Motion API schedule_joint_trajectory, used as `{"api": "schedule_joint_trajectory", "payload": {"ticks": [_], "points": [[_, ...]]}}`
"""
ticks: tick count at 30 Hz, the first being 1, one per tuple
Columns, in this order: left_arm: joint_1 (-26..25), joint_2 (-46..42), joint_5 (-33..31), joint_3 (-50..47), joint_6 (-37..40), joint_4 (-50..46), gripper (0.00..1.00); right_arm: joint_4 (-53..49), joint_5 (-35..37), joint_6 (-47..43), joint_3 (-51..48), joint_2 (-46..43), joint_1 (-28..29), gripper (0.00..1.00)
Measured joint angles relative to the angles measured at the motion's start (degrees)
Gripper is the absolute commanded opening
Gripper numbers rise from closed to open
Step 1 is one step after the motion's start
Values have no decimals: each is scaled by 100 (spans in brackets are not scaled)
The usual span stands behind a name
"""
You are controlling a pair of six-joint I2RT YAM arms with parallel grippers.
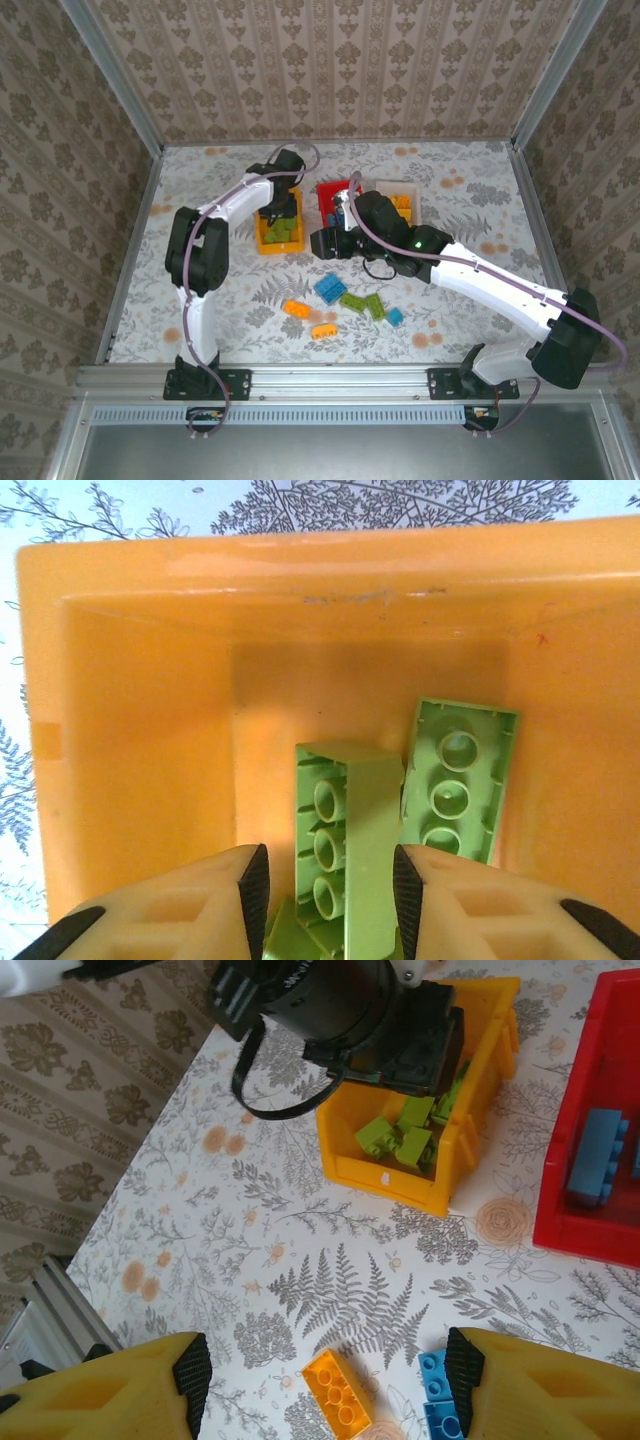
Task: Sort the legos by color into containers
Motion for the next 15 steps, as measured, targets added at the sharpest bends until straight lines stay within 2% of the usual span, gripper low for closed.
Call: {"api": "schedule_joint_trajectory", "payload": {"ticks": [4, 10, 13, 15], "points": [[-101, -520, -98, -109, -85, 4, 40, -129, 317, 111, -234, -162, -9, 65], [-549, -2186, -155, -1003, -363, 234, 44, -1182, 1139, 1027, -931, -785, -28, 63], [-1209, -2940, -140, -1572, -424, 452, 44, -1797, 1342, 1921, -1543, -1283, -28, 63], [-1834, -3254, -109, -1910, -424, 660, 45, -2092, 1362, 2588, -2013, -1545, -28, 64]]}}
